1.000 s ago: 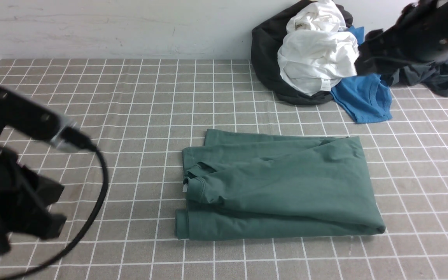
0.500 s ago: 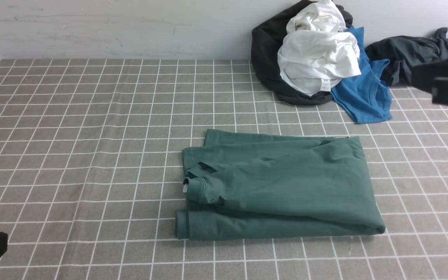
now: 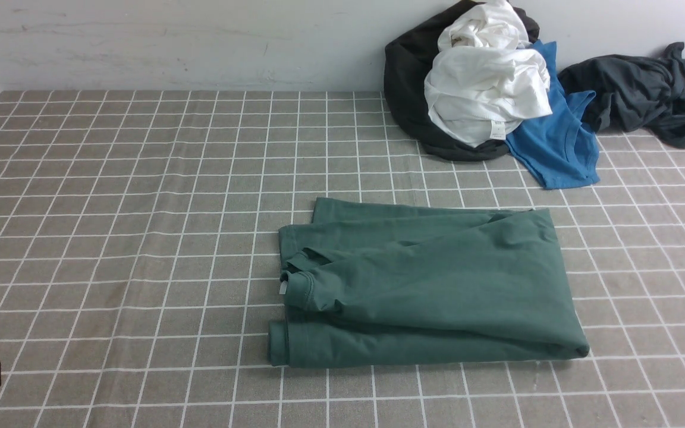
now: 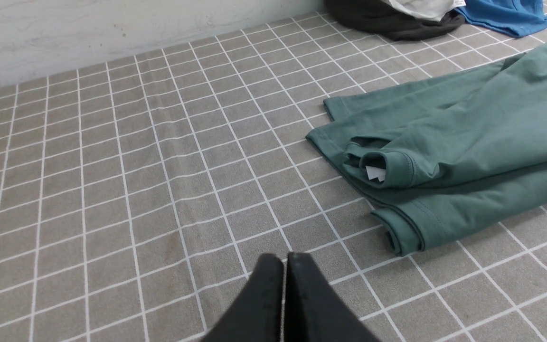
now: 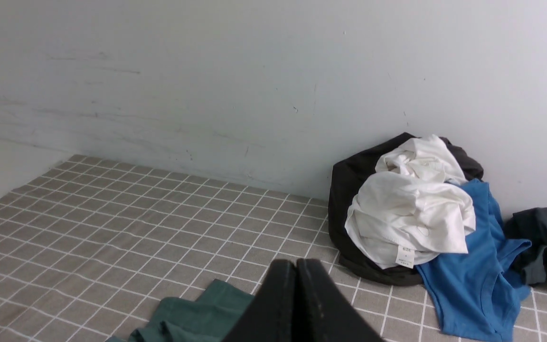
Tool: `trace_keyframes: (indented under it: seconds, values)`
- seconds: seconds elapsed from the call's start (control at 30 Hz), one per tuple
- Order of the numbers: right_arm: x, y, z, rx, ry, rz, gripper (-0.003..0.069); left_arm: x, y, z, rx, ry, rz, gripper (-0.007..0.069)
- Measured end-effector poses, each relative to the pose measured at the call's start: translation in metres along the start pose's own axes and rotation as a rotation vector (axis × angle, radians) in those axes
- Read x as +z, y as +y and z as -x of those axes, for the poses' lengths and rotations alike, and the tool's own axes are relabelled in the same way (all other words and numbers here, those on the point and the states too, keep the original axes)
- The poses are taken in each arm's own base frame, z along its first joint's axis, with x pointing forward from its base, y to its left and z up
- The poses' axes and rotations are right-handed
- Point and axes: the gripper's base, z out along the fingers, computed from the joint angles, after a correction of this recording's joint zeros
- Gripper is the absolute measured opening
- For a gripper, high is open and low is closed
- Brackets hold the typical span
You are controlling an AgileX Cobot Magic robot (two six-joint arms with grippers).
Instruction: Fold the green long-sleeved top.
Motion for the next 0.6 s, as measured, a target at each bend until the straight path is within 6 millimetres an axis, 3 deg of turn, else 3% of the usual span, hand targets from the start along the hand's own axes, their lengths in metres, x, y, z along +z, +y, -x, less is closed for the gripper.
trace_keyframes:
  seconds: [0.17, 0.6]
  values:
    - [-0.0107, 0.0020, 0.0008, -0.002, -0.031, 0.003, -0.0014, 0.0000, 0.0000, 0.0000, 0.000, 0.000, 0.000, -0.0007]
    - [-0.0111, 0.0033, -0.0029, -0.008, 0.009, 0.017, -0.0014, 0.0000, 0.0000, 0.0000, 0.000, 0.000, 0.000, -0.0007]
